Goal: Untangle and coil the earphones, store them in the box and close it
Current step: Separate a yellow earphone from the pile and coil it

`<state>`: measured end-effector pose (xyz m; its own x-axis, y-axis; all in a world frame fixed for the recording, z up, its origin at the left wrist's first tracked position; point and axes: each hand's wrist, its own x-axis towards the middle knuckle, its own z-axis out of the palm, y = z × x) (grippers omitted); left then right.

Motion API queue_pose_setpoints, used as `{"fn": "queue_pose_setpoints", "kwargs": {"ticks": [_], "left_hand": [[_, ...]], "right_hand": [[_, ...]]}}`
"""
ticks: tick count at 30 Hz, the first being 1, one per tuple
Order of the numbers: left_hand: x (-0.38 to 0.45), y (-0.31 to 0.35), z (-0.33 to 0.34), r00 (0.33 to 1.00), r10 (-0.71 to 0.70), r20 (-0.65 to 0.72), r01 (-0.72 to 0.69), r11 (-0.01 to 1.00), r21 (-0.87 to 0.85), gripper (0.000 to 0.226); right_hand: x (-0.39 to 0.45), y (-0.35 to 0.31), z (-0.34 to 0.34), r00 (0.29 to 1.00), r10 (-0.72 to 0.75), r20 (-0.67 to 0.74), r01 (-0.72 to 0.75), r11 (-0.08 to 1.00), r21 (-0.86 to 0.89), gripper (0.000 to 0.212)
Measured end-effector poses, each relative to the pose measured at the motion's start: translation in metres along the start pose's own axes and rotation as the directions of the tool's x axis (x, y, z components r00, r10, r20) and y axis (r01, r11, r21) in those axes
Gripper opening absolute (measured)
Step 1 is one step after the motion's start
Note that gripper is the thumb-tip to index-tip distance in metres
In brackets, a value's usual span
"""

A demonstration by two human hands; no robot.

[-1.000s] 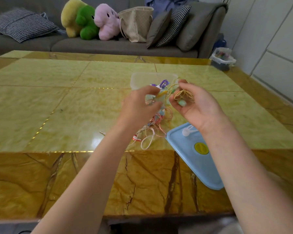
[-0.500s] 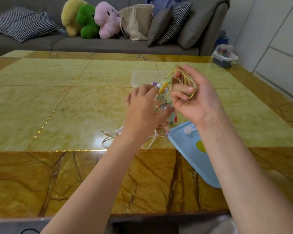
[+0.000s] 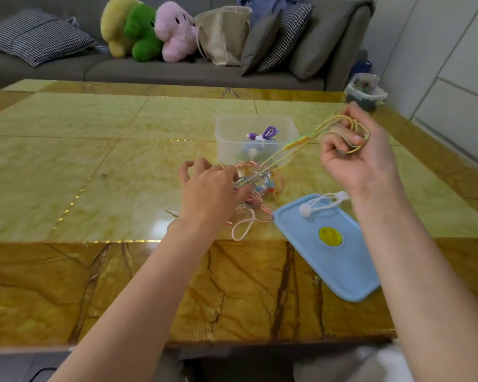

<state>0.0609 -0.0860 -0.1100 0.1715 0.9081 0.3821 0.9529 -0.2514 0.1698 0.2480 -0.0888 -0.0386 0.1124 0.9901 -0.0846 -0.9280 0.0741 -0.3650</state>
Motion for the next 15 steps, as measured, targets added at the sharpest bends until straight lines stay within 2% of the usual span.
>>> {"fn": "queue_pose_setpoints", "kwargs": {"ticks": [2, 4, 8, 10, 11, 12, 13, 14, 15], "left_hand": [[0.002, -0.006, -0.006, 0.999, -0.039, -0.034, 0.039, 0.999, 0.008, 0.042], [0.004, -0.011, -0.012, 0.988, -0.09, -0.124, 0.09, 0.996, -0.004, 0.034], [0.009, -0.023, -0.024, 0.925, -0.209, -0.316, 0.203, 0.978, -0.054, 0.022], [0.01, -0.029, -0.027, 0.894, -0.254, -0.369, 0.247, 0.967, -0.067, 0.02], [0.01, -0.031, -0.027, 0.889, -0.271, -0.37, 0.264, 0.962, -0.071, 0.023], [0.011, -0.033, -0.025, 0.9, -0.279, -0.336, 0.274, 0.96, -0.065, 0.031], [0.01, -0.034, -0.021, 0.93, -0.263, -0.258, 0.261, 0.964, -0.044, 0.037], [0.009, -0.034, -0.016, 0.964, -0.219, -0.149, 0.219, 0.976, -0.01, 0.038], [0.008, -0.033, -0.01, 0.987, -0.156, -0.027, 0.156, 0.988, 0.011, 0.035]], "right_hand": [[0.0, -0.003, 0.0, 0.998, -0.055, 0.043, 0.053, 0.998, 0.035, 0.015], [0.001, -0.007, -0.001, 0.992, -0.089, 0.091, 0.083, 0.994, 0.07, 0.015], [0.0, -0.006, 0.0, 0.979, -0.125, 0.159, 0.118, 0.992, 0.049, 0.013], [0.001, -0.004, 0.002, 0.98, -0.118, 0.159, 0.127, 0.991, -0.051, 0.014], [0.002, -0.001, 0.002, 0.984, -0.115, 0.135, 0.138, 0.975, -0.173, 0.015], [0.003, 0.001, 0.002, 0.987, -0.125, 0.097, 0.152, 0.922, -0.355, 0.017], [0.003, 0.006, 0.001, 0.987, -0.147, 0.065, 0.158, 0.8, -0.578, 0.018], [0.003, 0.012, -0.002, 0.985, -0.166, 0.053, 0.144, 0.607, -0.782, 0.019], [0.002, 0.018, -0.006, 0.984, -0.167, 0.056, 0.119, 0.397, -0.91, 0.019]]}}
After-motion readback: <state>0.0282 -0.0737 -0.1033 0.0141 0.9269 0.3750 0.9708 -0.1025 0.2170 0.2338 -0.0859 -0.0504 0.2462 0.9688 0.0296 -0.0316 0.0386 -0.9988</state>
